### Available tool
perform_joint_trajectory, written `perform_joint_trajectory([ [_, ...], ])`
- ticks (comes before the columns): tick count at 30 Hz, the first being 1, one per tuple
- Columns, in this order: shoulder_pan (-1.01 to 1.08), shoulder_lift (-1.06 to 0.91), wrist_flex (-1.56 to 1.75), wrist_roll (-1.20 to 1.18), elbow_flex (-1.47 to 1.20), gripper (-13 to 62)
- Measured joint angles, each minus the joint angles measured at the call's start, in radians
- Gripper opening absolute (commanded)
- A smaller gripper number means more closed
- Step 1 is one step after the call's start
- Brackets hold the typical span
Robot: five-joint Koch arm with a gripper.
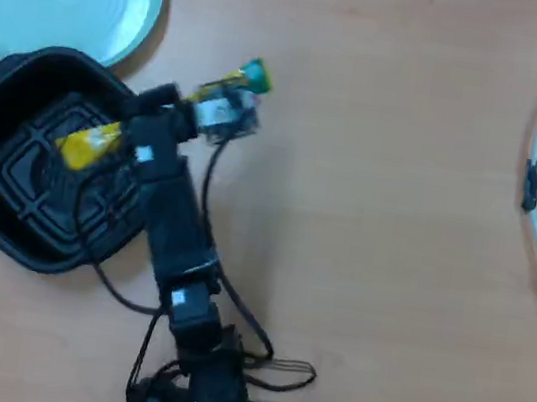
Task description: Pick up the yellow instant coffee stick, then put it in the black bowl
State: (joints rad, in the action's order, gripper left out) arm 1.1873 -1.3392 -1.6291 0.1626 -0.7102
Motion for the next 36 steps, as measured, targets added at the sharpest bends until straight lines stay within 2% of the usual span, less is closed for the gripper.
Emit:
perform_joint_trajectory([
  [13, -0.38, 0.006, 0.069, -0.181, 0.0, -6.0],
  [17, -0.457, 0.127, 0.144, -0.195, 0.0, -6.0],
  [21, -0.495, 0.281, 0.253, -0.23, -0.002, -6.0],
  [29, -0.506, 0.44, 0.382, -0.239, -0.002, -6.2],
  [36, -0.512, 0.488, 0.41, -0.333, -0.002, -6.1],
])
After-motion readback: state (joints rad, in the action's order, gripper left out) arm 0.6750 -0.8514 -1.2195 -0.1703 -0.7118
